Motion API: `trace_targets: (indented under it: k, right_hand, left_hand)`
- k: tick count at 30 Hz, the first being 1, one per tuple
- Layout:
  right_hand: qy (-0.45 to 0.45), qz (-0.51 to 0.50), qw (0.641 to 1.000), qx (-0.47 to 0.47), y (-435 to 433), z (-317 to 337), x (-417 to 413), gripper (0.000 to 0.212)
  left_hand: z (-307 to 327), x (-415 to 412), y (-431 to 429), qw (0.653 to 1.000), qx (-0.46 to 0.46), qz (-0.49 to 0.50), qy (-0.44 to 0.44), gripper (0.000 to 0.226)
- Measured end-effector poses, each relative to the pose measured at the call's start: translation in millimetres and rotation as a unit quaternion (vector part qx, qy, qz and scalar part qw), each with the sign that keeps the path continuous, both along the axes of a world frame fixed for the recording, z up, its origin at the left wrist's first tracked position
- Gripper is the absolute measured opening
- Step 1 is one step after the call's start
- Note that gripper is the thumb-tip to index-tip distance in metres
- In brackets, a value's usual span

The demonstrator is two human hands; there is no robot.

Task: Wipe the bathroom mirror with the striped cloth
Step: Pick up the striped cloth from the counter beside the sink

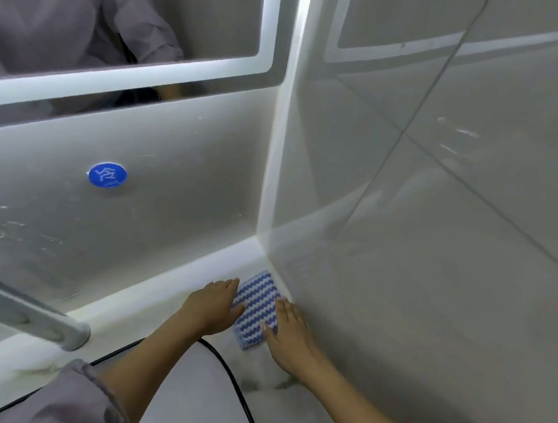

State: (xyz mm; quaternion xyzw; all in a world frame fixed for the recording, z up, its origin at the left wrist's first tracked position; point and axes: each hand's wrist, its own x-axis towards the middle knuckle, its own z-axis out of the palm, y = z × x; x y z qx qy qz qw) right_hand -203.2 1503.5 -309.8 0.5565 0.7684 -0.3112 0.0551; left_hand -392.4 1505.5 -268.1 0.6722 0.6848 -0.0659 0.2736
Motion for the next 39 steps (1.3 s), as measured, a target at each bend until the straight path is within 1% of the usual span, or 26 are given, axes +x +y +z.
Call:
trace_targets:
  k: [2,6,8,10,14,16,19,22,25,29,32,35,39]
  right_hand:
    - [0.005,-0.011,1.000,-0.002,1.6,-5.0,-0.3,0.069]
    - [0.020,-0.036,0.999,0.018,3.9,-12.3,-2.4,0.066]
    - [0.035,-0.056,0.997,0.026,4.4,-15.1,-5.1,0.063]
    - [0.042,-0.070,0.996,0.040,6.7,-17.1,-8.5,0.059]
    - [0.049,-0.109,0.991,0.068,12.1,-19.7,-17.2,0.055]
    - [0.051,-0.133,0.987,0.068,15.2,-20.0,-20.8,0.048]
    - [0.052,-0.160,0.984,0.051,22.0,-19.6,-23.4,0.032]
    - [0.052,-0.163,0.985,0.033,25.7,-20.1,-23.1,0.028]
    - [0.070,-0.167,0.983,0.011,27.3,-21.5,-21.9,0.026]
    - [0.072,-0.170,0.983,-0.013,28.7,-23.4,-20.1,0.025]
    - [0.076,-0.172,0.982,-0.025,29.6,-23.1,-19.9,0.019]
    - [0.124,-0.190,0.972,-0.064,31.2,-15.1,-16.5,0.010]
    - [0.200,-0.212,0.947,-0.134,28.9,10.0,-10.1,0.011]
  left_hand:
    - [-8.0,-0.2,6.1,1.000,-0.017,0.008,-0.016,0.062]
    - [-21.2,-3.0,16.3,0.995,-0.057,0.027,-0.073,0.042]
    - [-27.0,-4.9,19.4,0.993,-0.062,0.037,-0.091,0.034]
    - [-32.4,-6.5,21.7,0.993,-0.062,0.047,-0.093,0.032]
    - [-42.5,-5.7,26.5,0.993,-0.050,0.067,-0.084,0.035]
    - [-46.5,-5.8,29.1,0.992,-0.043,0.087,-0.084,0.037]
    - [-52.4,-8.5,31.4,0.984,-0.056,0.127,-0.111,0.039]
    - [-56.7,-11.3,31.1,0.975,-0.082,0.159,-0.136,0.037]
    - [-56.7,-10.0,30.9,0.975,-0.103,0.147,-0.128,0.027]
    - [-55.1,-7.0,29.9,0.977,-0.107,0.136,-0.127,0.026]
    - [-49.9,-9.5,27.5,0.975,-0.092,0.137,-0.148,0.025]
    - [-38.5,-15.5,22.6,0.968,-0.068,0.156,-0.185,0.017]
    - [-16.0,-20.4,10.7,0.955,-0.023,0.190,-0.226,0.013]
